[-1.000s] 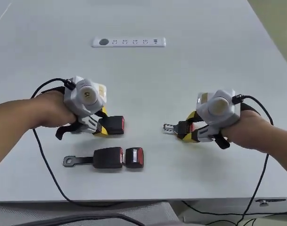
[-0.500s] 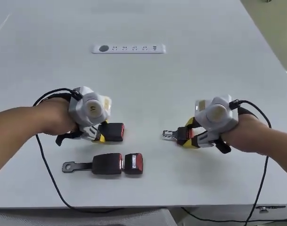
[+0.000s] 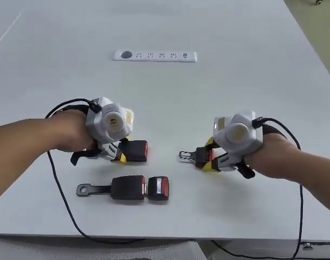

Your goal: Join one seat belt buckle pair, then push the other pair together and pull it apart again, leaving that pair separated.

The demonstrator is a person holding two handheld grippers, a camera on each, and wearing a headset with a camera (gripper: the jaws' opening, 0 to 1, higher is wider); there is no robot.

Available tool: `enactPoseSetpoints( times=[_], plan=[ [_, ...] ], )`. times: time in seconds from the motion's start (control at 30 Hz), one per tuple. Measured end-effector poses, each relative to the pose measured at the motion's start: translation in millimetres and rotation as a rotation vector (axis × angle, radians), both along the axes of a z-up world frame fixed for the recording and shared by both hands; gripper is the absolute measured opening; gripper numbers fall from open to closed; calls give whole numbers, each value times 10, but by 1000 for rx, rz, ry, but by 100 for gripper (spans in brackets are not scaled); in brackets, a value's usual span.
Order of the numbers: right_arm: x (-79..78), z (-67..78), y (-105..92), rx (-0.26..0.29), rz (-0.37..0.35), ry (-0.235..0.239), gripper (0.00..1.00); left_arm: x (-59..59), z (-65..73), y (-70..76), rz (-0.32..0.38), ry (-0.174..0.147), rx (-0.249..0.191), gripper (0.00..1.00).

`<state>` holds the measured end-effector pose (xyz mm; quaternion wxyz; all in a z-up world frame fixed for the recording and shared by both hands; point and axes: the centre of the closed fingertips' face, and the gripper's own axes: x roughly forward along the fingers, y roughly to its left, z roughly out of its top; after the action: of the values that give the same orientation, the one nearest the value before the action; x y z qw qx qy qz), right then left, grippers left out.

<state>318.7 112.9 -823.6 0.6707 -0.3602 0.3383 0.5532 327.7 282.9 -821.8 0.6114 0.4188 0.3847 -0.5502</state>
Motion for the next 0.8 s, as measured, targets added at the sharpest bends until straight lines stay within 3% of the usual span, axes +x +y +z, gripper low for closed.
enactPoseSetpoints(
  times=[0.43,0.8],
  plan=[
    [-20,5,441,27,36,-7,32,-14,6,-11,1,2,4,31],
    [49,7,662,28,52,-10,32,11,-10,1,-2,5,8,31]
  ],
)
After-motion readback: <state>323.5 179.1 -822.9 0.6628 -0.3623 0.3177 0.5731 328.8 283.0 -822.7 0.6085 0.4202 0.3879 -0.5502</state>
